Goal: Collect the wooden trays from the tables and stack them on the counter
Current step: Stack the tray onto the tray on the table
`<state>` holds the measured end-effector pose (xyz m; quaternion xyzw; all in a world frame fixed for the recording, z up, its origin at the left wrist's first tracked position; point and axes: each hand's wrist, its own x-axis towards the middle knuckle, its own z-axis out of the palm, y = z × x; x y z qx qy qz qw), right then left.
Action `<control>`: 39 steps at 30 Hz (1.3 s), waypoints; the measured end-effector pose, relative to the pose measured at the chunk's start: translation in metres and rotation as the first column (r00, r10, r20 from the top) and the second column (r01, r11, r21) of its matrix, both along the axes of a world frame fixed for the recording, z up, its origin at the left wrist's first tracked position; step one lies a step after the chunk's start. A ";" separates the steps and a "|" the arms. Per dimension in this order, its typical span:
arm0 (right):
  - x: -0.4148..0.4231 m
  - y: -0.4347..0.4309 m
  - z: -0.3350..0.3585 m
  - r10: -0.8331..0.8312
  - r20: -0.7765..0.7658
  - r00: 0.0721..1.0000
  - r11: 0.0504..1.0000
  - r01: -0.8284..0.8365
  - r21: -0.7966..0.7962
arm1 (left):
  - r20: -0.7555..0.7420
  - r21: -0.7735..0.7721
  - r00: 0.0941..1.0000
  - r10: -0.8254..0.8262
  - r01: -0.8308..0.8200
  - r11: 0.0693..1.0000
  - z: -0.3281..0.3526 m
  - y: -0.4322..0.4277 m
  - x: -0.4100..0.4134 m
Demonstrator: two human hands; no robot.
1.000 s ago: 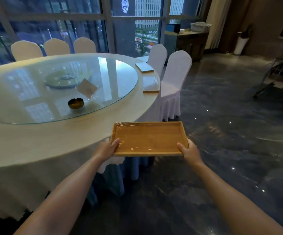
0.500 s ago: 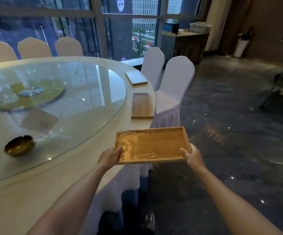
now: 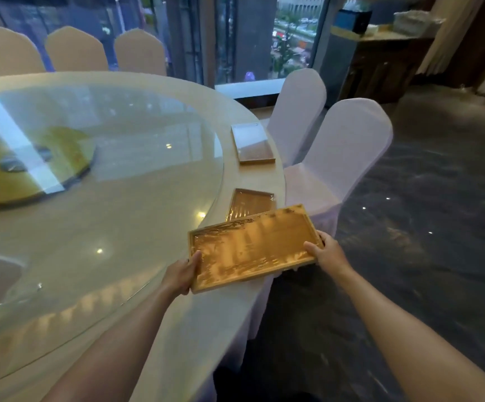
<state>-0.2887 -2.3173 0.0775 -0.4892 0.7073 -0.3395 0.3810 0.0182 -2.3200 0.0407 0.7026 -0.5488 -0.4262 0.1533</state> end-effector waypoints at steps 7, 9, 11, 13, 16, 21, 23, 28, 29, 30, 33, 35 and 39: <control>-0.028 -0.159 -0.027 0.326 0.009 0.945 0.942 -0.325 0.083 | -0.078 0.077 0.963 0.258 -0.252 0.965 -0.027 -0.054 -0.035; -0.030 -0.204 -0.033 0.428 0.023 0.904 0.900 -0.428 0.077 | -0.022 0.085 0.925 0.380 -0.377 0.922 -0.035 -0.068 -0.053; -0.030 -0.243 -0.035 0.524 0.057 0.850 0.844 -0.527 0.101 | 0.022 0.069 0.868 0.495 -0.496 0.866 -0.039 -0.081 -0.071; -0.030 -0.273 -0.037 0.594 0.077 0.800 0.791 -0.599 0.126 | 0.070 0.073 0.803 0.591 -0.595 0.800 -0.042 -0.088 -0.088; -0.025 -0.304 -0.039 0.666 0.112 0.737 0.721 -0.676 0.154 | 0.170 0.065 0.716 0.677 -0.694 0.717 -0.041 -0.093 -0.108; -0.010 -0.323 -0.048 0.777 0.126 0.617 0.586 -0.781 0.215 | 0.336 0.047 0.612 0.716 -0.770 0.636 -0.040 -0.075 -0.127; -0.002 -0.324 -0.054 0.824 0.119 0.555 0.514 -0.818 0.259 | 0.363 0.068 0.585 0.726 -0.793 0.605 -0.041 -0.062 -0.131; 0.009 -0.322 -0.058 0.867 0.114 0.485 0.433 -0.847 0.307 | 0.384 0.100 0.568 0.728 -0.810 0.578 -0.044 -0.043 -0.147; 0.009 -0.321 -0.058 0.875 0.111 0.471 0.419 -0.852 0.313 | 0.381 0.112 0.567 0.730 -0.812 0.573 -0.045 -0.041 -0.151; 0.009 -0.322 -0.059 0.882 0.099 0.460 0.411 -0.856 0.314 | 0.378 0.121 0.567 0.732 -0.814 0.568 -0.047 -0.040 -0.154; 0.008 -0.323 -0.060 0.898 0.051 0.437 0.403 -0.863 0.304 | 0.377 0.137 0.570 0.730 -0.814 0.564 -0.053 -0.038 -0.163; 0.007 -0.322 -0.063 0.905 0.034 0.424 0.395 -0.868 0.300 | 0.389 0.156 0.584 0.712 -0.804 0.574 -0.057 -0.035 -0.169; 0.009 -0.320 -0.066 0.923 -0.026 0.383 0.373 -0.879 0.295 | 0.373 0.162 0.589 0.717 -0.802 0.575 -0.060 -0.029 -0.174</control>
